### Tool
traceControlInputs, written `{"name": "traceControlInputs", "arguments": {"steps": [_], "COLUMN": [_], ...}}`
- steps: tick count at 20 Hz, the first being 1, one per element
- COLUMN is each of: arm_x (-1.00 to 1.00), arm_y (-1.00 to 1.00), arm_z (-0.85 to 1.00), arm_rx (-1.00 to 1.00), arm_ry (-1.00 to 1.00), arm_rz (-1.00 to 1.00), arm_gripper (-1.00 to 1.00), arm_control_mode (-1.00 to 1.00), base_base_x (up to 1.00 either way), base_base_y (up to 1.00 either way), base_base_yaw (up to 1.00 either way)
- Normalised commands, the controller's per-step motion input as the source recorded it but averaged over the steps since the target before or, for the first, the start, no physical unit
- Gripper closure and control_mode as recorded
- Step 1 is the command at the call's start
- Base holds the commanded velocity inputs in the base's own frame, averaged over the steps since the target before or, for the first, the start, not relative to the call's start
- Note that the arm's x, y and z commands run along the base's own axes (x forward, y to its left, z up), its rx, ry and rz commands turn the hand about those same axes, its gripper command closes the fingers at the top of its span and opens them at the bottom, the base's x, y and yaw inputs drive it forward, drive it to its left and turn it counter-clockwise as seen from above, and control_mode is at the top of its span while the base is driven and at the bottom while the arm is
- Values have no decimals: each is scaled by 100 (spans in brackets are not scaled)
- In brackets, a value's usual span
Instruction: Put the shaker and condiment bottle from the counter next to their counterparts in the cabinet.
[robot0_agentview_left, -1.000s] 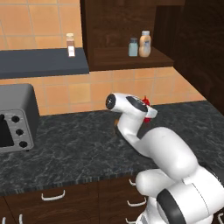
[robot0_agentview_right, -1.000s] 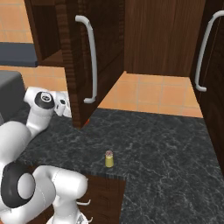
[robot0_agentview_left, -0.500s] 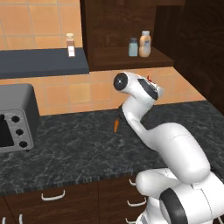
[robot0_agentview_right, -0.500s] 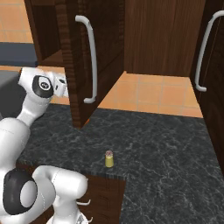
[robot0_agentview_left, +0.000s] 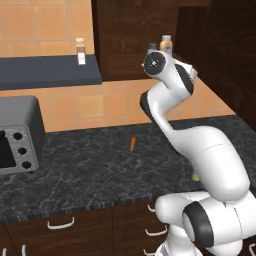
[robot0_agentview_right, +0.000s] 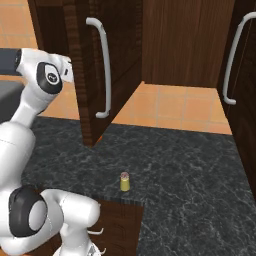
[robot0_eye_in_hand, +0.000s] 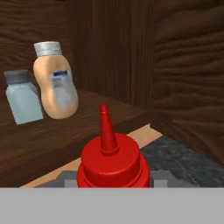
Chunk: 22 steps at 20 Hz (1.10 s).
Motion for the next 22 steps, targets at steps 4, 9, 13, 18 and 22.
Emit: {"name": "traceControlInputs", "arguments": {"steps": [4,9,13,18,22], "arm_x": [14,38,3,27,44], "arm_y": [0,0,0,-19,-10], "arm_z": [86,44,0,-3,0], "arm_rx": [-5,0,0,-2,0], "arm_ry": [-3,-21,-1,1,1], "arm_rz": [15,29,4,0,0], "arm_gripper": [100,100,100,100,100], "arm_control_mode": [-100,-100,-100,-100,-100], "base_base_x": [0,0,0,0,0], "base_base_y": [0,0,0,0,0], "base_base_yaw": [0,0,0,0,0]}}
